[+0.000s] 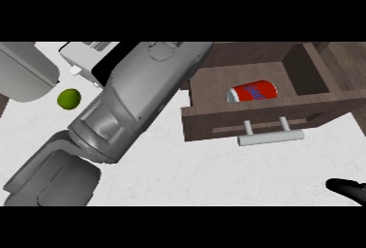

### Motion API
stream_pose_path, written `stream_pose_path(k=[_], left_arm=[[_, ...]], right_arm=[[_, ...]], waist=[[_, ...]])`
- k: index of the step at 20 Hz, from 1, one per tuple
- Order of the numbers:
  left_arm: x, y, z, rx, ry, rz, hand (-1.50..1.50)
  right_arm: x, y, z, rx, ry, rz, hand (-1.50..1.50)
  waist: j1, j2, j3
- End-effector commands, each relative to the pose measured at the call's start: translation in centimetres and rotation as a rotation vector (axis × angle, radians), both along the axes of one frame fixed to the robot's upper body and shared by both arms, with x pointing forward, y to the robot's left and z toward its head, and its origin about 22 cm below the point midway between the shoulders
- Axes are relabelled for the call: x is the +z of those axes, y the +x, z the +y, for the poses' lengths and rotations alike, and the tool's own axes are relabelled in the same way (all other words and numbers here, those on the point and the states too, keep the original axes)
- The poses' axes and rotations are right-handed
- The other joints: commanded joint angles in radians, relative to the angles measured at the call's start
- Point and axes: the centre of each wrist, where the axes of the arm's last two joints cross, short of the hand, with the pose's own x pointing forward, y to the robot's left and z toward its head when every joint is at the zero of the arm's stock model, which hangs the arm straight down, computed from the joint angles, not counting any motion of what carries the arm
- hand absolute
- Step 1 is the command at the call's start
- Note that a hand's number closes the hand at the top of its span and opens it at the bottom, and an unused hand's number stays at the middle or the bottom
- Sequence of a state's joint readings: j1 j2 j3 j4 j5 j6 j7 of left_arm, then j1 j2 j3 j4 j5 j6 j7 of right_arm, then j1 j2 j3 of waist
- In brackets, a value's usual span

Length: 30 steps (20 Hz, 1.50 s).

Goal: Pick up the can, place it into the drawer and close the drawer

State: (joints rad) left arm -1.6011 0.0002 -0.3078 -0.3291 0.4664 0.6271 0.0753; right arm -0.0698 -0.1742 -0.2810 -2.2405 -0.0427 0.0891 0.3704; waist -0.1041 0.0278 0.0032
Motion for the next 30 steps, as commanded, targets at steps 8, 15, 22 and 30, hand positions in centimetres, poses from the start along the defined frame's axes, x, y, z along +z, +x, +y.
stream_pose_path(k=[8, 15, 22, 30], left_arm=[[1.7, -0.3, -0.6, 0.005, -0.106, 0.016, -1.50], [1.5, -0.1, -0.5, 0.011, -0.130, -0.014, -1.50], [1.1, 0.1, -0.2, 0.021, -0.094, -0.028, -1.50], [1.5, 0.7, 1.0, -0.010, -0.094, -0.007, -1.50]], right_arm=[[2.5, 2.0, 1.0, 0.002, -0.336, -0.080, -1.50], [0.6, 5.5, 3.5, -0.020, -0.572, -0.092, -1.50], [-3.8, 9.3, 6.3, -0.007, -0.758, -0.061, -1.50], [-7.6, 14.0, 6.1, -0.058, -0.951, -0.013, -1.50]], waist=[[0.006, 0.001, -0.001], [0.037, 0.003, -0.001], [0.075, -0.003, -0.001], [0.099, -0.012, -0.002]])
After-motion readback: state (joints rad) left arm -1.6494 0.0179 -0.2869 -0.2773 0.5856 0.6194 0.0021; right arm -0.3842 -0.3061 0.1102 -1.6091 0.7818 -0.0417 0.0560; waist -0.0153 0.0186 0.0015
